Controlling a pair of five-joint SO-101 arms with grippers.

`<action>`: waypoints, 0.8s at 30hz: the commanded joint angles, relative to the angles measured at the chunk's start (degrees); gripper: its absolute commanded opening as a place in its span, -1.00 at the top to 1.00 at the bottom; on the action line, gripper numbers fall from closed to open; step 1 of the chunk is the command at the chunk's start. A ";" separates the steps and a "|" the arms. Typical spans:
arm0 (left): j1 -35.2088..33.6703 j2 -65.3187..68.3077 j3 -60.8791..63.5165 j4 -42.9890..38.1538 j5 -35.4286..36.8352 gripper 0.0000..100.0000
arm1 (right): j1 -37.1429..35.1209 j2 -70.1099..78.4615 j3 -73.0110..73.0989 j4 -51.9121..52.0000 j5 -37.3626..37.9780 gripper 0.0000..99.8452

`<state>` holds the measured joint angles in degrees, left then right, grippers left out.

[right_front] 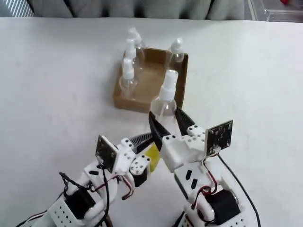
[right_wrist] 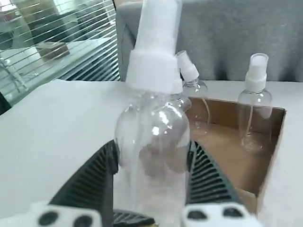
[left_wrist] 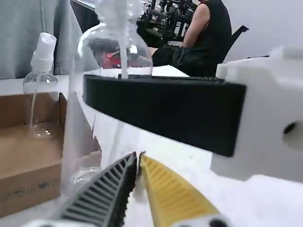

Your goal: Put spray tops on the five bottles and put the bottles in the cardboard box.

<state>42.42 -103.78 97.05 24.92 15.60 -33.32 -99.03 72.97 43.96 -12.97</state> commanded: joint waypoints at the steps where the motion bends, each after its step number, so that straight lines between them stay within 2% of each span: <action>1: -2.51 -0.84 -0.09 -1.49 -0.18 0.96 | -4.53 -0.66 -5.36 3.12 0.79 0.97; 7: -2.51 -0.75 -0.09 0.53 -0.18 0.96 | -6.55 -0.66 -9.41 7.69 1.32 0.97; 12: -2.51 -0.75 -0.09 1.05 -0.44 0.96 | -5.93 -0.22 -9.23 7.16 3.25 0.97; 17: -2.51 -0.75 -0.09 5.27 -0.79 0.96 | 0.75 -0.13 -6.24 1.01 3.34 0.97; 20: -2.86 -0.75 -0.53 9.76 -2.90 0.96 | 3.56 -0.04 -1.93 -4.88 6.24 0.97; 24: -10.33 -0.75 -2.55 15.82 -8.53 0.96 | 4.79 -0.04 1.41 -9.54 7.65 0.97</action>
<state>38.90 -103.78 97.05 35.38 11.47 -29.89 -99.38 74.29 37.89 -6.81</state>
